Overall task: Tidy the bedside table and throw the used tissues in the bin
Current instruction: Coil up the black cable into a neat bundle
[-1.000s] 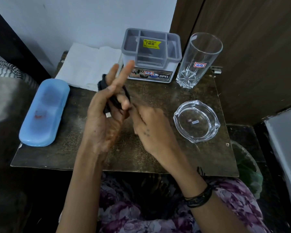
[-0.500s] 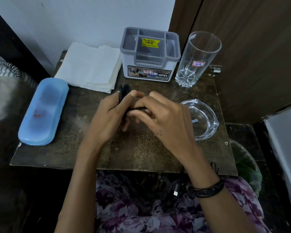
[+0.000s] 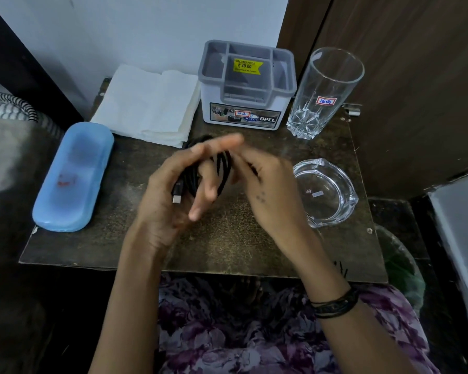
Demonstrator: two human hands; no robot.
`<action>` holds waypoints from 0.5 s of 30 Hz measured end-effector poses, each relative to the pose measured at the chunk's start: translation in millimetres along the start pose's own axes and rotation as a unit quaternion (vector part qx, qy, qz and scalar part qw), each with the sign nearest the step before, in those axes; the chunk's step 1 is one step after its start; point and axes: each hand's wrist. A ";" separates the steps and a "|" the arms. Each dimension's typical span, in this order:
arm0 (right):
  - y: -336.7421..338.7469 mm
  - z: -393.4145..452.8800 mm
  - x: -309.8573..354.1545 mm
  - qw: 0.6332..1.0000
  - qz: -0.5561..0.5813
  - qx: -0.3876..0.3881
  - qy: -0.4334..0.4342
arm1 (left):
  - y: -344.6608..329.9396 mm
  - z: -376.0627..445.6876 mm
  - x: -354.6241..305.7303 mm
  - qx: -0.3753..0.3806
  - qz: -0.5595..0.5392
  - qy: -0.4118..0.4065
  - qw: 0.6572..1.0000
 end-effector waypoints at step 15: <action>-5.3 -7.1 10.4 0.983 -0.095 0.064 0.141 | 21.0 6.7 -2.1 -0.266 0.047 -0.123 0.955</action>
Point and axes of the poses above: each hand's wrist, its own z-axis towards the middle knuckle, its own y-axis out of the back of the hand, x = y × z, and after that the axes turned 2 degrees about x, right-handed
